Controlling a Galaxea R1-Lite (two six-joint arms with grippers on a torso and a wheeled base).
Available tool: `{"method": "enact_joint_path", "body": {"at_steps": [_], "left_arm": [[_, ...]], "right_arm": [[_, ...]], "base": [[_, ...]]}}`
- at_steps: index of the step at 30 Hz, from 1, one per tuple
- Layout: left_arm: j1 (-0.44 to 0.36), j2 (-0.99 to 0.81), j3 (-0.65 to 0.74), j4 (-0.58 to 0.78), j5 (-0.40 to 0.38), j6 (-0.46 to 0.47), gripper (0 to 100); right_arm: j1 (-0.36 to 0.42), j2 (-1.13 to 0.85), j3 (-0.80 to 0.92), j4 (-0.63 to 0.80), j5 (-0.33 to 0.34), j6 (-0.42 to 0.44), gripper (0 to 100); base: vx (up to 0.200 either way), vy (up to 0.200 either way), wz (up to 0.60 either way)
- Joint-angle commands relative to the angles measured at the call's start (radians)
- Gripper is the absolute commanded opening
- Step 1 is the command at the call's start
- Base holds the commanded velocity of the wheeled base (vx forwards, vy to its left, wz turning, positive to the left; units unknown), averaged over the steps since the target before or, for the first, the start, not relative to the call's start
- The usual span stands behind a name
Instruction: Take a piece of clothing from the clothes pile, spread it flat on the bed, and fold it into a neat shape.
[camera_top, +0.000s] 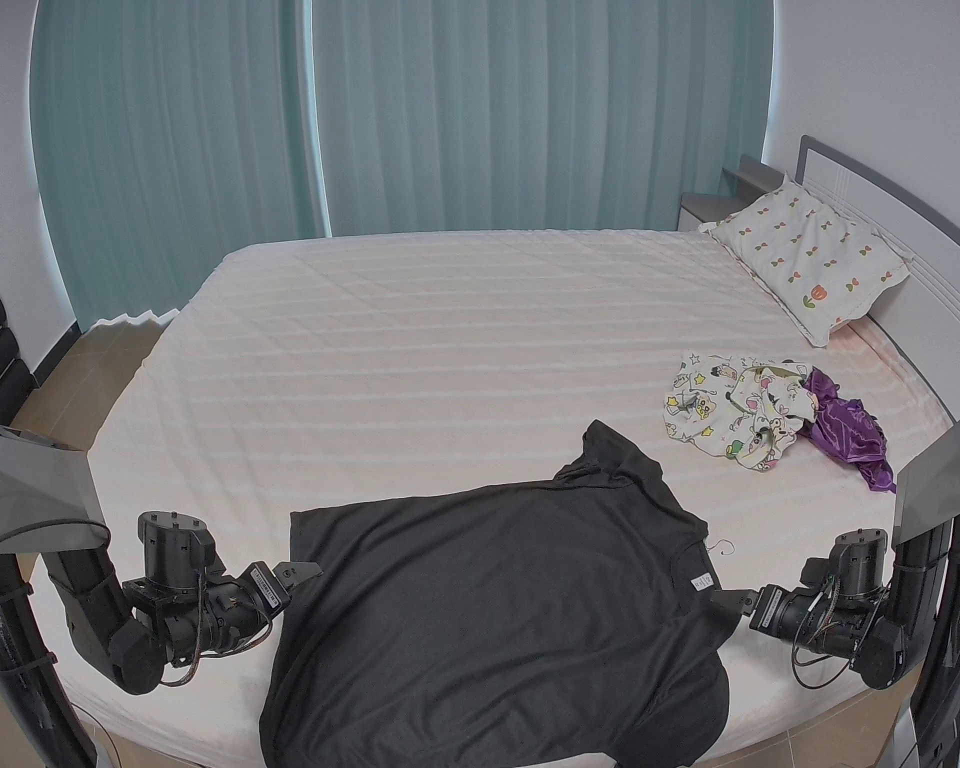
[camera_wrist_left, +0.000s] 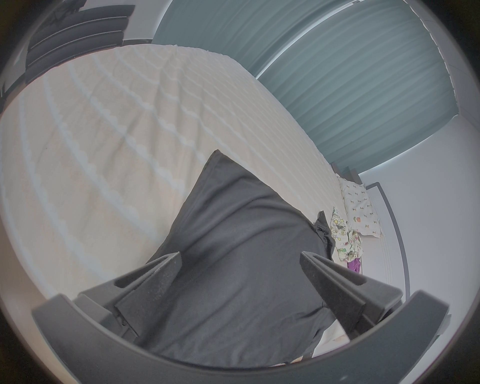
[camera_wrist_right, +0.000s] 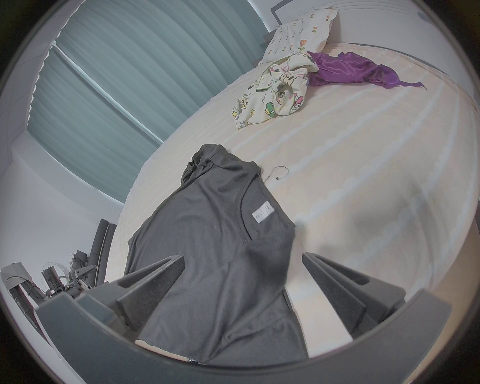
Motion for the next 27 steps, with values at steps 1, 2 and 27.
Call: {"method": "enact_joint_path", "body": {"at_steps": [1, 2, 27], "left_arm": [[0.000, 0.015, -0.005, -0.002, 0.005, -0.001, 100], [0.000, 0.018, -0.013, -0.003, 0.010, -0.002, 100], [0.014, 0.357, -0.528, 0.080, 0.254, 0.102, 100]], "right_arm": [[0.002, 0.005, 0.018, -0.001, 0.000, 0.000, 100], [0.002, 0.005, 0.018, 0.000, 0.000, 0.000, 100], [0.000, 0.005, 0.018, 0.000, -0.001, 0.000, 100]], "base": [[0.000, 0.000, 0.00], [0.000, 0.000, 0.00], [0.000, 0.000, 0.00]]}}
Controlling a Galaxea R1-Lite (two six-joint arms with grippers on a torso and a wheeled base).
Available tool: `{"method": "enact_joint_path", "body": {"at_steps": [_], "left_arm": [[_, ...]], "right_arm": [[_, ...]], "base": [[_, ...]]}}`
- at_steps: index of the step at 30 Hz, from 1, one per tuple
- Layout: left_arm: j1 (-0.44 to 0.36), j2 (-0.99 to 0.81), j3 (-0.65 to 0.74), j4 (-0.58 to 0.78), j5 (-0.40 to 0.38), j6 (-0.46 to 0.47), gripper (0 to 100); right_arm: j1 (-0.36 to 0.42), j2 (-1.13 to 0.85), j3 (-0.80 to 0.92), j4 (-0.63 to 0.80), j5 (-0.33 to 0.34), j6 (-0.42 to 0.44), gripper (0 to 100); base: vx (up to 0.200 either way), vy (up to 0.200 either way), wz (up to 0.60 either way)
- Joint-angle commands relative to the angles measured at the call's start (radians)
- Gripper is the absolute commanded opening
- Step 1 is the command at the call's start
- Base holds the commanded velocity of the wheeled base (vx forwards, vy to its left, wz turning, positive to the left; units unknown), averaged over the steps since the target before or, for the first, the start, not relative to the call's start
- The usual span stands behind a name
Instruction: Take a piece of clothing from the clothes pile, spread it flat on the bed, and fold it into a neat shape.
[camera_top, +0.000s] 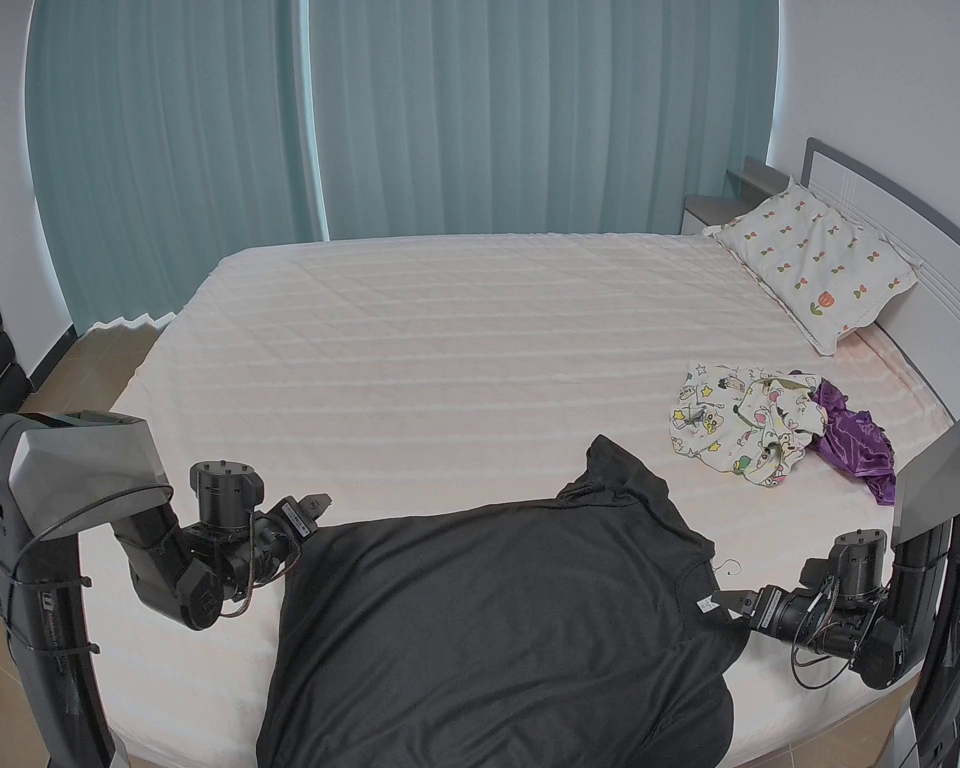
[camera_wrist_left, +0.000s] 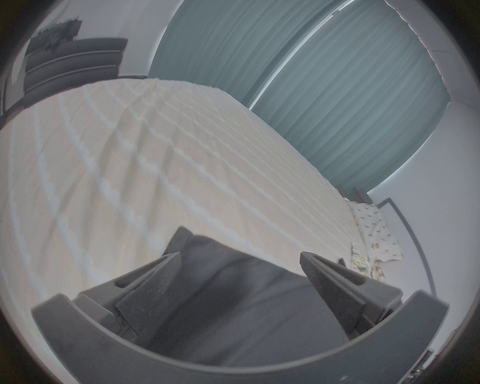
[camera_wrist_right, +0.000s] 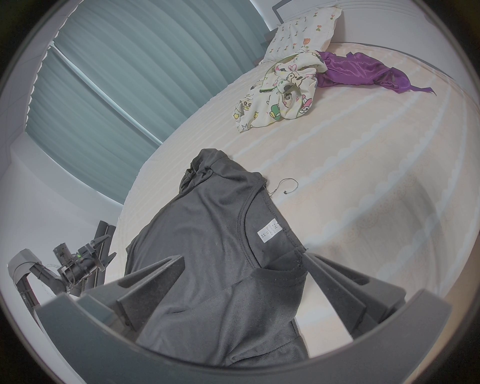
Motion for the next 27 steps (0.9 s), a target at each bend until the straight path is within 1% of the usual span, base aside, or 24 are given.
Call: {"method": "enact_joint_path", "body": {"at_steps": [1, 3, 4, 5, 6, 8, 12, 24, 25, 27], "left_arm": [[0.004, 0.147, -0.127, 0.024, 0.070, 0.028, 100], [0.006, 0.150, -0.127, 0.023, 0.071, 0.033, 100], [0.004, 0.171, -0.119, 0.015, 0.080, 0.062, 100], [0.003, 0.174, -0.120, 0.015, 0.082, 0.065, 100], [0.003, 0.191, -0.120, 0.000, 0.113, 0.110, 100], [0.004, 0.210, -0.124, -0.034, 0.139, 0.136, 100], [0.003, 0.248, -0.125, -0.074, 0.142, 0.153, 100], [0.004, 0.269, -0.163, -0.048, 0.131, 0.162, 100], [0.004, 0.269, -0.163, -0.039, 0.131, 0.162, 0], [0.004, 0.269, -0.173, -0.031, 0.122, 0.162, 0]], "right_arm": [[0.000, 0.002, 0.018, 0.000, -0.001, 0.000, 100], [0.000, 0.002, 0.018, 0.000, -0.001, 0.000, 100], [0.000, 0.002, 0.018, 0.000, -0.001, 0.000, 100], [0.000, 0.002, 0.018, 0.000, -0.001, 0.000, 100], [0.000, 0.003, 0.018, 0.000, -0.001, 0.000, 100], [0.002, 0.006, 0.018, 0.000, -0.001, 0.000, 100], [0.002, 0.017, 0.018, 0.000, -0.003, -0.001, 100], [0.013, 0.029, 0.018, -0.009, -0.007, -0.001, 100], [0.014, 0.029, 0.018, -0.009, -0.007, -0.001, 100], [0.016, 0.029, 0.018, -0.009, -0.007, -0.001, 100]], "base": [[0.000, 0.000, 0.00], [0.000, 0.000, 0.00], [0.000, 0.000, 0.00], [0.000, 0.000, 0.00], [0.000, 0.000, 0.00], [0.000, 0.000, 0.00], [0.000, 0.000, 0.00], [0.000, 0.000, 0.00], [0.000, 0.000, 0.00], [0.000, 0.000, 0.00]]}}
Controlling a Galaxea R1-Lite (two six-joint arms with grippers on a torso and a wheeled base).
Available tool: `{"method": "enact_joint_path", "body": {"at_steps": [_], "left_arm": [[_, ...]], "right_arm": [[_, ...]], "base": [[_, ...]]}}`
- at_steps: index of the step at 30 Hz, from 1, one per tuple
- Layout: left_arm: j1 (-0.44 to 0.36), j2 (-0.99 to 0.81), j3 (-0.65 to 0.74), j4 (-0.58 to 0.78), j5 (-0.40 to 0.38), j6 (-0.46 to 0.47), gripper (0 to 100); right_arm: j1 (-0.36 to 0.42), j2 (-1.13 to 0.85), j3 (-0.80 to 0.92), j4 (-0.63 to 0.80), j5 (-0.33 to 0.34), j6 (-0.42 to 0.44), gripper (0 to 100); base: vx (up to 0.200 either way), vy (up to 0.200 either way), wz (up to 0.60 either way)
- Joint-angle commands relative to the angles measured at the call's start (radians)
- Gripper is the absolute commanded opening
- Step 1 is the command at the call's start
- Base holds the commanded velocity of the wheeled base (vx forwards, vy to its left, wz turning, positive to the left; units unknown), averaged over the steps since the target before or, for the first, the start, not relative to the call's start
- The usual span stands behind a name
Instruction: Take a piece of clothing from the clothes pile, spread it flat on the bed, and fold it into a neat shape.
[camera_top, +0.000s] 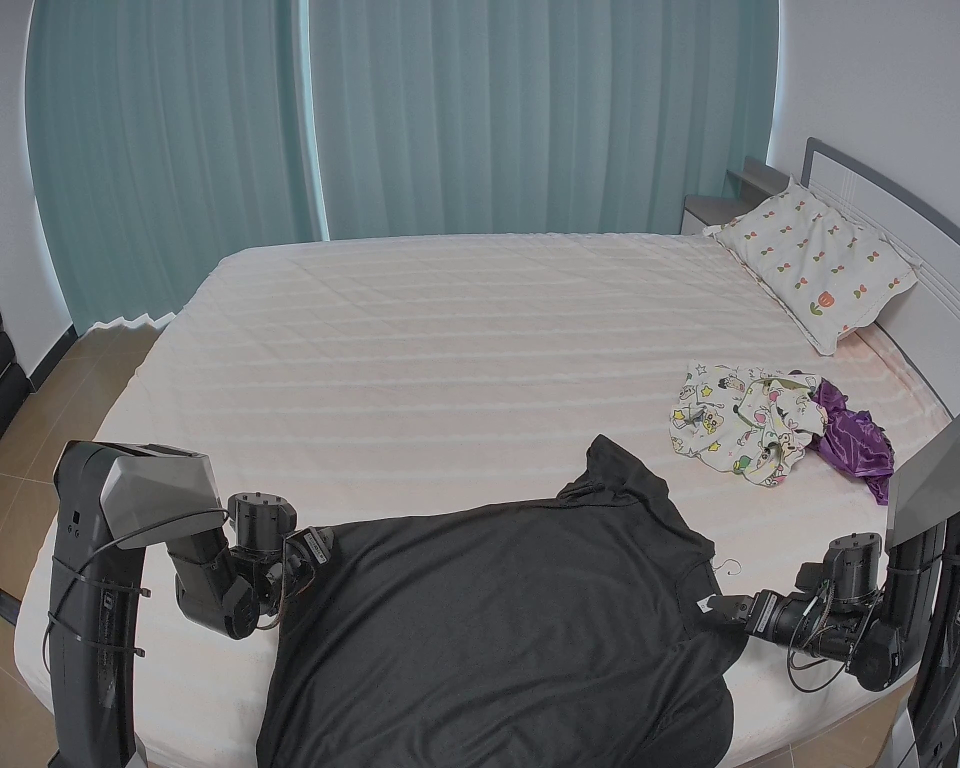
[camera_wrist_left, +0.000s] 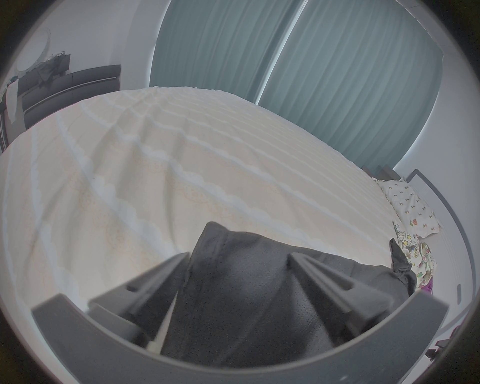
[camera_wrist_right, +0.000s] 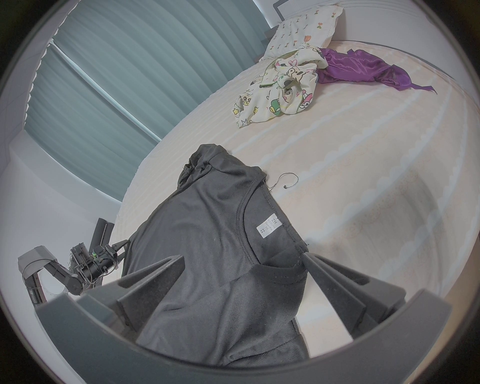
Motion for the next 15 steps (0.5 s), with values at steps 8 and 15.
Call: {"method": "enact_joint_path", "body": {"at_steps": [8, 15], "left_arm": [[0.001, 0.004, -0.029, -0.016, 0.005, -0.005, 0], [0.007, 0.005, -0.038, -0.083, 0.043, -0.005, 0]], "right_arm": [[0.003, 0.014, 0.018, -0.003, 0.001, 0.000, 100], [0.003, 0.014, 0.018, -0.004, 0.001, 0.000, 100]], "base": [[0.000, 0.000, 0.00], [0.000, 0.000, 0.00]]}}
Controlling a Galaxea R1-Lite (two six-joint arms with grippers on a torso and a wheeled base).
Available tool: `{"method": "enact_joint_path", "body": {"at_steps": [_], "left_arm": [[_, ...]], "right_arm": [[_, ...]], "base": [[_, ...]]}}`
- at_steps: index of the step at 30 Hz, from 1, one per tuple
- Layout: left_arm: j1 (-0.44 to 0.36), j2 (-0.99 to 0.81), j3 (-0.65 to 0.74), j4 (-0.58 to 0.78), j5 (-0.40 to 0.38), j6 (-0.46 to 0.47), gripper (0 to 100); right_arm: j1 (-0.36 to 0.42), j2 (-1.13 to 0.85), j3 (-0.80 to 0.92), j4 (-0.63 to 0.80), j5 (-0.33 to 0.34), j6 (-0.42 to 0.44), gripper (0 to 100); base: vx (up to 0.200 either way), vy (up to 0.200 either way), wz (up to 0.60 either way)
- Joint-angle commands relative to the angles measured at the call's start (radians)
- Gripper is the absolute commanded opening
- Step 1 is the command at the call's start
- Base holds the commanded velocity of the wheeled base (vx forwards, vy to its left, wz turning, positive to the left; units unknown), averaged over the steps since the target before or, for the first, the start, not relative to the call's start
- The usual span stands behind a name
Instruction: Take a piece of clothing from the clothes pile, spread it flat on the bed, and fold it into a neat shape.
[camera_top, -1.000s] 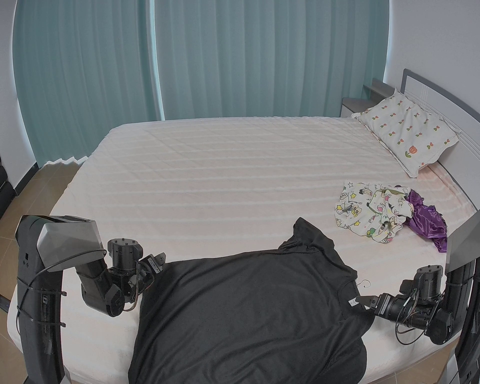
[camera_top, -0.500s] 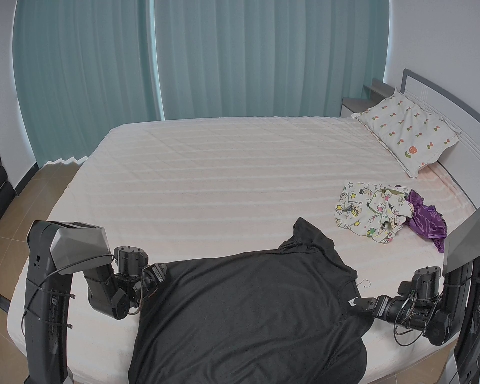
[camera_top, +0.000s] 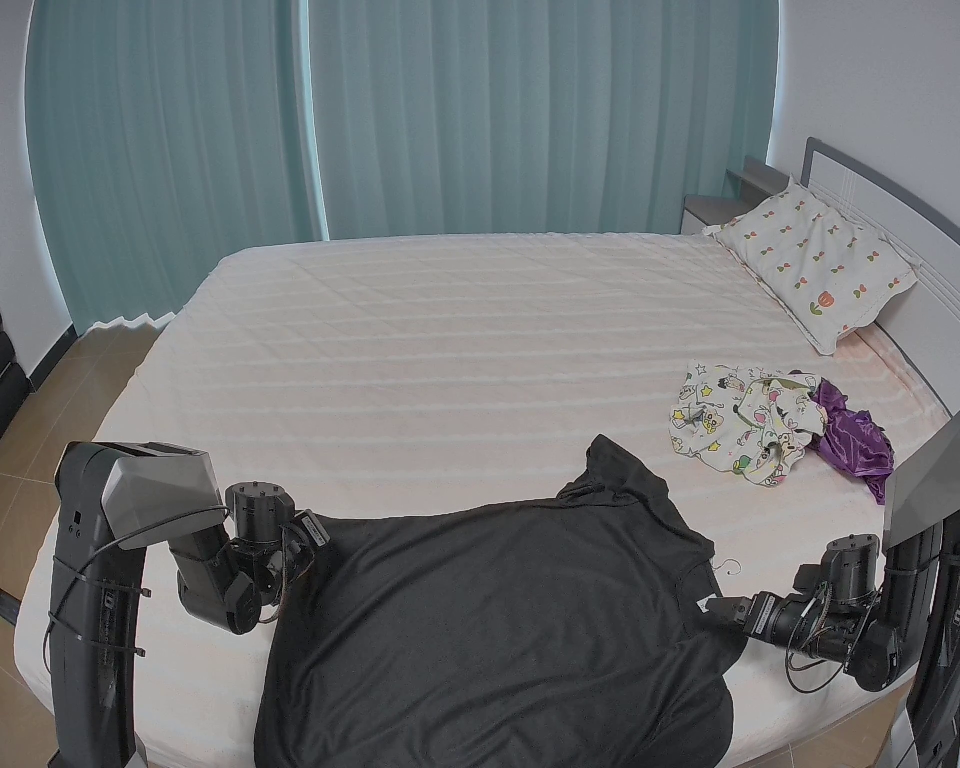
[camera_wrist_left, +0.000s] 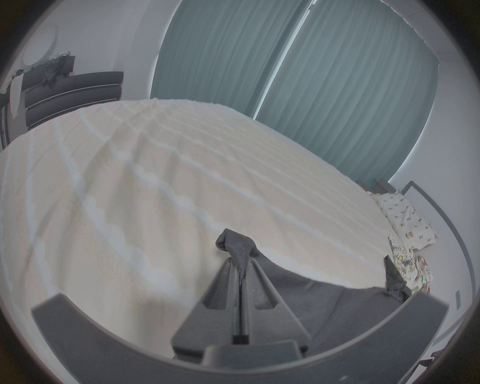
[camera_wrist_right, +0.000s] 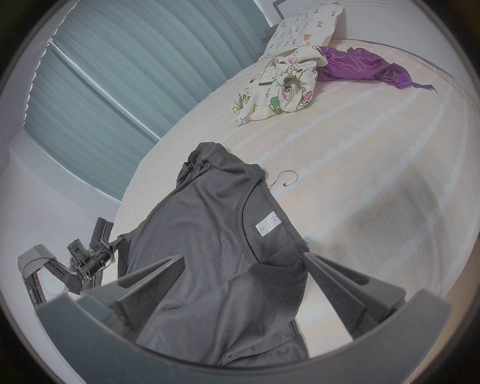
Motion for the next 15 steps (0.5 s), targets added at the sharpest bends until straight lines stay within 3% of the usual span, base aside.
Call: {"method": "enact_joint_path", "body": {"at_steps": [1, 15], "left_arm": [[0.008, -0.001, -0.008, -0.031, 0.016, 0.000, 0], [0.067, 0.040, -0.118, -0.057, 0.061, -0.002, 0]], "right_arm": [[0.000, 0.002, 0.018, 0.000, 0.000, 0.000, 100], [-0.026, -0.044, 0.007, -0.030, 0.005, 0.000, 100]], "base": [[0.000, 0.000, 0.00], [0.000, 0.000, 0.00]]}}
